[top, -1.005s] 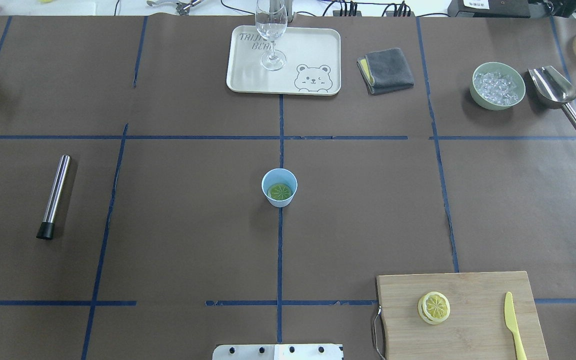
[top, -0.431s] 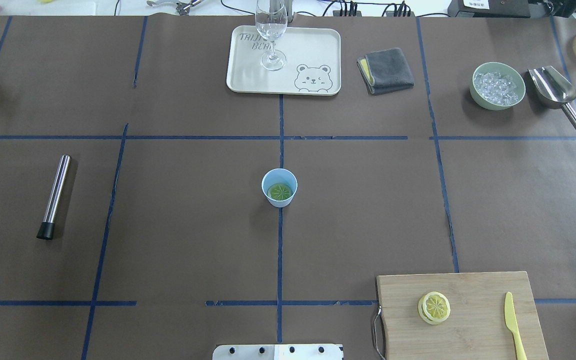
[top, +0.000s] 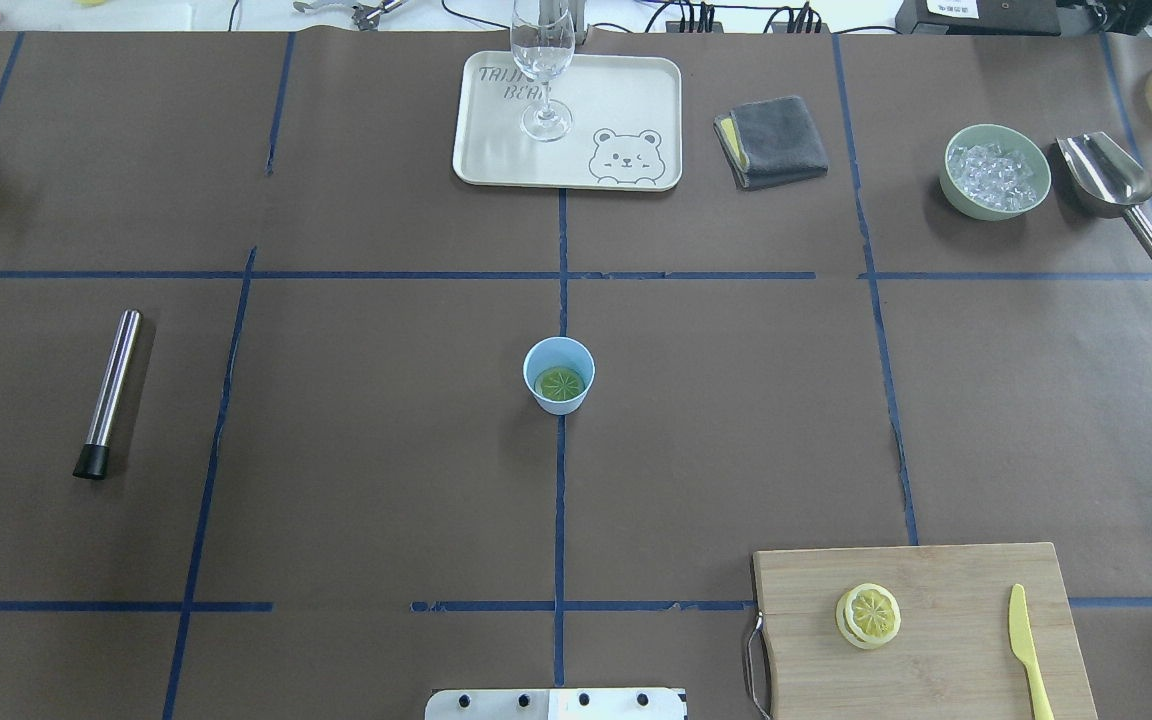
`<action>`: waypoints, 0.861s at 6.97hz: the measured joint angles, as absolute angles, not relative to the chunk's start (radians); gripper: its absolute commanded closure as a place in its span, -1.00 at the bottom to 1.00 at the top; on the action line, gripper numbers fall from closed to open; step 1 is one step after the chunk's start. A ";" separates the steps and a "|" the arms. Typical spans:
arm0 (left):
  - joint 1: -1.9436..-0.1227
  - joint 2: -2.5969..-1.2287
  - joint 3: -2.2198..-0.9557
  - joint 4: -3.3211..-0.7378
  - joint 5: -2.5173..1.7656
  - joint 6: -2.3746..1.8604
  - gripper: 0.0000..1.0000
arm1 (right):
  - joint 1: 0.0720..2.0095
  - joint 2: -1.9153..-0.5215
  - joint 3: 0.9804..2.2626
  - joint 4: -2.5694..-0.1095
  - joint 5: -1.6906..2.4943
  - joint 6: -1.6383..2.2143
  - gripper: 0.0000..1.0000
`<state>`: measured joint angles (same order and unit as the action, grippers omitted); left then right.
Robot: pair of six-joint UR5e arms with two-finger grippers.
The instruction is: Squeeze lemon into cup
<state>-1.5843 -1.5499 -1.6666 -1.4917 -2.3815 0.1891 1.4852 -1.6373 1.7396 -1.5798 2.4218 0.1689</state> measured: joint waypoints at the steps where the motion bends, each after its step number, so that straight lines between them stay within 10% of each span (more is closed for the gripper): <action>1: -1.584 -1.559 -1.673 -1.471 -2.377 0.188 -1.00 | 1.490 -1.627 1.734 -1.579 2.418 0.168 -1.00; 6: -1.583 -1.610 -1.662 -1.410 -2.375 0.190 -1.00 | 1.495 -1.624 1.738 -1.578 2.414 0.167 -1.00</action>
